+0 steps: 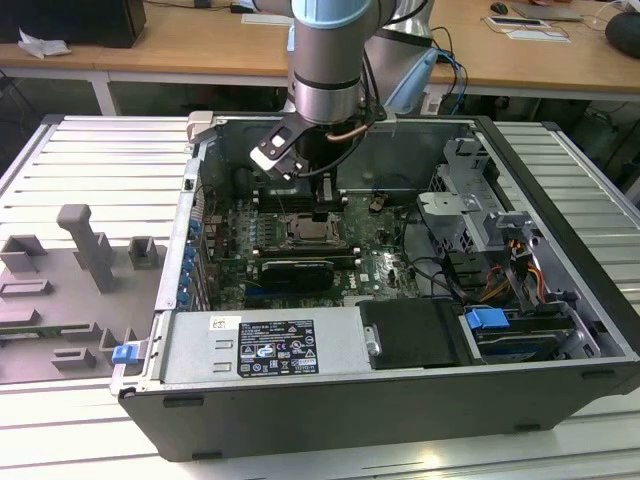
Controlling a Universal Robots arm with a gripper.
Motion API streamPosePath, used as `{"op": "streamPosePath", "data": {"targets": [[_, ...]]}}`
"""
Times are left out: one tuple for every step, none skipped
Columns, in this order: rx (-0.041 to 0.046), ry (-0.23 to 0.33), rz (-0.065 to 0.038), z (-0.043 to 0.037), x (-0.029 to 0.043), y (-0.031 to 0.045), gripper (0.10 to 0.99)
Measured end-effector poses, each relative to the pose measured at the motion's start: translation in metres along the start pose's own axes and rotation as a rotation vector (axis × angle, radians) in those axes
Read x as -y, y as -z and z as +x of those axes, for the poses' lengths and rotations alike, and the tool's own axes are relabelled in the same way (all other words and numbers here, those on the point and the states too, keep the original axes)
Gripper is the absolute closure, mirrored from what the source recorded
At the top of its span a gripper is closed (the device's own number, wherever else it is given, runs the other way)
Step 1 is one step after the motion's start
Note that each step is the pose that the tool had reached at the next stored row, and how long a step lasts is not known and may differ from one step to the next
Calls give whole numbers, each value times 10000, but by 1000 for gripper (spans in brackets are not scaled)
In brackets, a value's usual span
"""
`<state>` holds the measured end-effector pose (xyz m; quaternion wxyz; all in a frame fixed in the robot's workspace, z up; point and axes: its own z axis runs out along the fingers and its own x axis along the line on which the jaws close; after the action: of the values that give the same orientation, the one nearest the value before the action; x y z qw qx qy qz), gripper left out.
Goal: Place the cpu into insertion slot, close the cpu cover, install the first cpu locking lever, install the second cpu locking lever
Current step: 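Close the cpu cover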
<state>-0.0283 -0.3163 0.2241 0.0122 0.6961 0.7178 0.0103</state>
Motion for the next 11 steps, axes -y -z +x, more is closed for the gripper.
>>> {"op": "streamPosePath", "data": {"targets": [[0, 5, 0, -2, 16, -14, 980], [0, 10, 1, -4, 33, -25, 980], [-1, 25, 0, -4, 58, -43, 980], [-2, 39, 0, -3, 74, -53, 980], [-1, 57, 1, -3, 94, -67, 980], [-2, 73, 1, -2, 109, -82, 980], [-4, 95, 0, -2, 126, -103, 980], [-8, 114, 1, -1, 141, -112, 980], [-20, 164, 0, 0, 188, -117, 980], [-23, 212, -2, 2, 222, -122, 980], [-23, 258, -1, 2, 256, -128, 980]]}}
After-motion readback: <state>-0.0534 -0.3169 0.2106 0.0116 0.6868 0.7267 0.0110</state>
